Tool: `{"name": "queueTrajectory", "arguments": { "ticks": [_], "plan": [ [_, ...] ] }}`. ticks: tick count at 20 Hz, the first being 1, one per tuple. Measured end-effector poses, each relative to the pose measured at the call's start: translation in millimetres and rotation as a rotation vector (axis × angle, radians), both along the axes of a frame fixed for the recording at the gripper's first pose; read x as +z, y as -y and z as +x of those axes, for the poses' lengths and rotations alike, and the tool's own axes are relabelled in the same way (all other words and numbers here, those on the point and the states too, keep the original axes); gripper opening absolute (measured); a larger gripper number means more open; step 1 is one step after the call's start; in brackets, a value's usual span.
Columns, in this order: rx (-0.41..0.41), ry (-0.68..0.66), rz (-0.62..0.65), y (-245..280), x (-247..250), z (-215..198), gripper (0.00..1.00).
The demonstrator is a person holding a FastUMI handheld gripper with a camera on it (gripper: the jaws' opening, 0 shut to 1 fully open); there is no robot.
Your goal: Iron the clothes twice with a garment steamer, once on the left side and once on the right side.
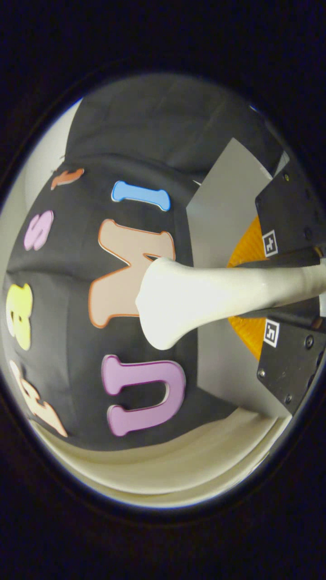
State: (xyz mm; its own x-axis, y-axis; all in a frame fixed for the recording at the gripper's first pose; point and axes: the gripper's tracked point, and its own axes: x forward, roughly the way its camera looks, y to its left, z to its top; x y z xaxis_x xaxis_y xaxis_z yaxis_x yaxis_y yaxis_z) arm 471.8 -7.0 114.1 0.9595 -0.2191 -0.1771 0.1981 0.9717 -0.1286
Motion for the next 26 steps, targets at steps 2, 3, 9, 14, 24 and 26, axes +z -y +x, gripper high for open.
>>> {"name": "queueTrajectory", "arguments": {
  "ticks": [2,3,9,14,24,26],
  "plan": [
    [-0.027,0.049,0.002,-7,18,-24,0.36],
    [-0.024,0.052,-0.009,-19,21,-34,0.36],
    [0.052,0.093,-0.031,-115,54,-107,0.36],
    [0.117,0.111,-0.006,-204,63,-179,0.35],
    [0.315,0.092,0.104,-385,30,-226,0.35],
    [0.336,0.083,0.133,-411,14,-224,0.35]
  ]
}}
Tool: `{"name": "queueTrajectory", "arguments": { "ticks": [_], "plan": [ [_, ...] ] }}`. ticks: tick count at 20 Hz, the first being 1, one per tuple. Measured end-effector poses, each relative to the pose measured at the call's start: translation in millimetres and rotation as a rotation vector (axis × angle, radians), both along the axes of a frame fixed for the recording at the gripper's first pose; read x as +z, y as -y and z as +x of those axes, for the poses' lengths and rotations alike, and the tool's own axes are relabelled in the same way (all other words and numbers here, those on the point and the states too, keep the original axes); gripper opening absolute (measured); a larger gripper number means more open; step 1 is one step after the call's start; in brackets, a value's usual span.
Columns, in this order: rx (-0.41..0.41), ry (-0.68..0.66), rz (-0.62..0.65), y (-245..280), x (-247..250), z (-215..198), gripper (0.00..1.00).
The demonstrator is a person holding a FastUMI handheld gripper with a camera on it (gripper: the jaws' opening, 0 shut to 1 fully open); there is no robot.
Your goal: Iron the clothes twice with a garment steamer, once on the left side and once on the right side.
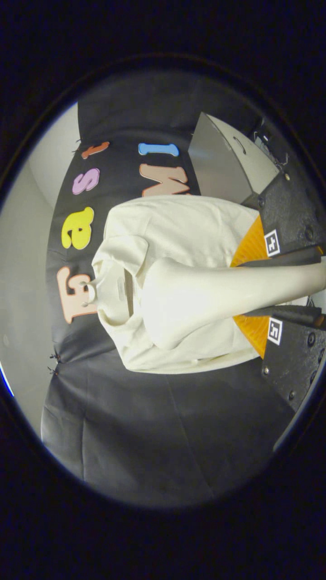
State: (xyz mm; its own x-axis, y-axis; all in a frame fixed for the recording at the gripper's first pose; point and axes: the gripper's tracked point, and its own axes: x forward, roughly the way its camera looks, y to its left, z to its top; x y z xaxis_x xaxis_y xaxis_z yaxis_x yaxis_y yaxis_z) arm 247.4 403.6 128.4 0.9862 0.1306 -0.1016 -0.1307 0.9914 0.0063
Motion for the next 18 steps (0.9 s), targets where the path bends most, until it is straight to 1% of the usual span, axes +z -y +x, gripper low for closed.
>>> {"name": "queueTrajectory", "arguments": {
  "ticks": [3,5,8,11,14,18],
  "plan": [
    [-0.018,-0.021,-0.001,-17,-19,12,0.35],
    [-0.024,-0.026,-0.015,-26,-25,26,0.35],
    [-0.060,-0.018,-0.029,-29,-31,45,0.35],
    [-0.098,-0.037,-0.052,-28,-47,61,0.35],
    [-0.131,-0.066,-0.091,-25,-73,66,0.35],
    [-0.163,-0.123,-0.131,-30,-122,65,0.35]
  ]
}}
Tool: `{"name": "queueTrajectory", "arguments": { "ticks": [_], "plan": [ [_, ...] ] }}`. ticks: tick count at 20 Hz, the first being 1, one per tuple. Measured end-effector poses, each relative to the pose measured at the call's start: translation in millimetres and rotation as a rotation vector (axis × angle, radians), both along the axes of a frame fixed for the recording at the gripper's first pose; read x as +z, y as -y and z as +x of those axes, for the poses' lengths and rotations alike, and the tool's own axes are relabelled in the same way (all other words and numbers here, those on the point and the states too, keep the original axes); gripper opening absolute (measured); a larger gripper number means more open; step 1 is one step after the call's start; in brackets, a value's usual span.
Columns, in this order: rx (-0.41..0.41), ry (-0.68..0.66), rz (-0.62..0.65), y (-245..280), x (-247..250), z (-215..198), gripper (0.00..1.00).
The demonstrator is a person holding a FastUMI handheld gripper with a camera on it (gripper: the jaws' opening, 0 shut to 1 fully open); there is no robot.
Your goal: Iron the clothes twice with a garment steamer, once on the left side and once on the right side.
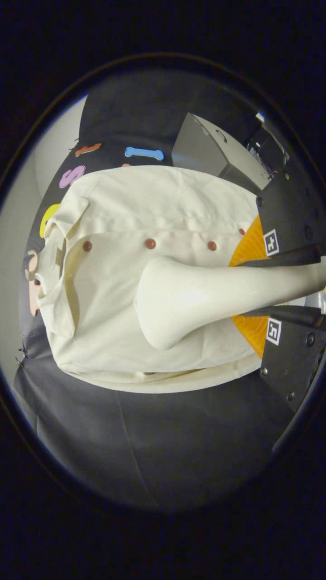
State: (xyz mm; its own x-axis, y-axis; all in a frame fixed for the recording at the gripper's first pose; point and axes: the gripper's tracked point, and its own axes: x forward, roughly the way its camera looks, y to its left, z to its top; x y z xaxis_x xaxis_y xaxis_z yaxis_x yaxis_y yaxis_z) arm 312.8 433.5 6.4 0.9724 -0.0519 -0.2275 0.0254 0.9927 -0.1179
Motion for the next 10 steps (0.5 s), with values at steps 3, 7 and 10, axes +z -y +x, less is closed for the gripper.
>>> {"name": "queueTrajectory", "arguments": {
  "ticks": [3,7,10],
  "plan": [
    [-0.021,-0.042,0.002,-5,-39,0,0.35],
    [-0.036,-0.114,-0.024,-12,-92,-7,0.35],
    [-0.049,-0.154,-0.034,-13,-125,-8,0.36]
  ]
}}
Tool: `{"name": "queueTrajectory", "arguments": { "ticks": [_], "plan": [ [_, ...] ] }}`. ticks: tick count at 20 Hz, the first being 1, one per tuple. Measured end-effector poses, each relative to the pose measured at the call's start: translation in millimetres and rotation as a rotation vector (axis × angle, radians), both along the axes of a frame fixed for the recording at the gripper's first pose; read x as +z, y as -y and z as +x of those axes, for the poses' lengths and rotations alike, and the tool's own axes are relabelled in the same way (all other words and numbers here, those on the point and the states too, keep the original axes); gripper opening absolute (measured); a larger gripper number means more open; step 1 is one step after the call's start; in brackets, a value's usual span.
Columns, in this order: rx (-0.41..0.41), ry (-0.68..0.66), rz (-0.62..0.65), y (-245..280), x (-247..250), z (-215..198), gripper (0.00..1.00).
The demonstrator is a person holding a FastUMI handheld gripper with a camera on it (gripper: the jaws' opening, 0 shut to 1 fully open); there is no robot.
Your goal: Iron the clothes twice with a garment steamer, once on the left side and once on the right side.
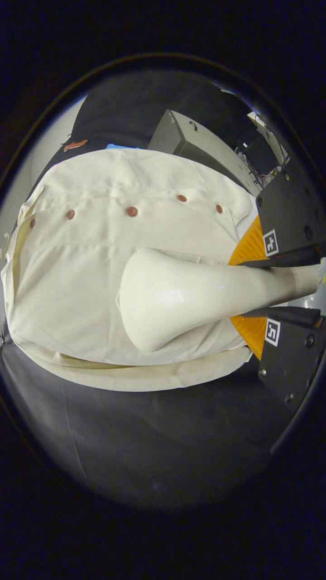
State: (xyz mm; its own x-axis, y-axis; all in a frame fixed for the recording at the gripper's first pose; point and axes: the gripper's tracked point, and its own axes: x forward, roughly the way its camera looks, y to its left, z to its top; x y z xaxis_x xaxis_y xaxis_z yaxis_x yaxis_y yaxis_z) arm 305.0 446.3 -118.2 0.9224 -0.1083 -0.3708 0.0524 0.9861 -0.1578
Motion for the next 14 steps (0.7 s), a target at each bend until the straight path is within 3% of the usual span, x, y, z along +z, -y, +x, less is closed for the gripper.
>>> {"name": "queueTrajectory", "arguments": {
  "ticks": [14],
  "plan": [
    [-0.058,-0.191,-0.006,18,-136,-15,0.36]
  ]
}}
